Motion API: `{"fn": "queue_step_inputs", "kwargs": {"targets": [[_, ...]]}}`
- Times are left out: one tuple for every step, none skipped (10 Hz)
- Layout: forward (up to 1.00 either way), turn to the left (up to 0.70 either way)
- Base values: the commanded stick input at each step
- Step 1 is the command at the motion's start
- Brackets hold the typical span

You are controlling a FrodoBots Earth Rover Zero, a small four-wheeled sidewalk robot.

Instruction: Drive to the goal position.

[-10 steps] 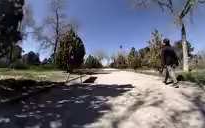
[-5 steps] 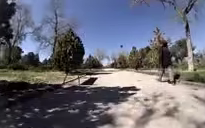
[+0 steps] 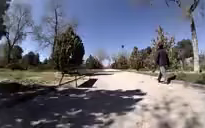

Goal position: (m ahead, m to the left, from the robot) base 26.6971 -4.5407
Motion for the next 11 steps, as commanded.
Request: {"fn": "queue_step_inputs", "kwargs": {"targets": [[0.85, -0.15], [0.85, 0.00], [0.85, 0.00], [0.85, 0.00], [0.85, 0.00], [0.85, 0.00], [0.85, 0.00], [0.85, 0.00], [0.85, 0.00], [0.85, 0.00], [0.85, 0.00]]}}
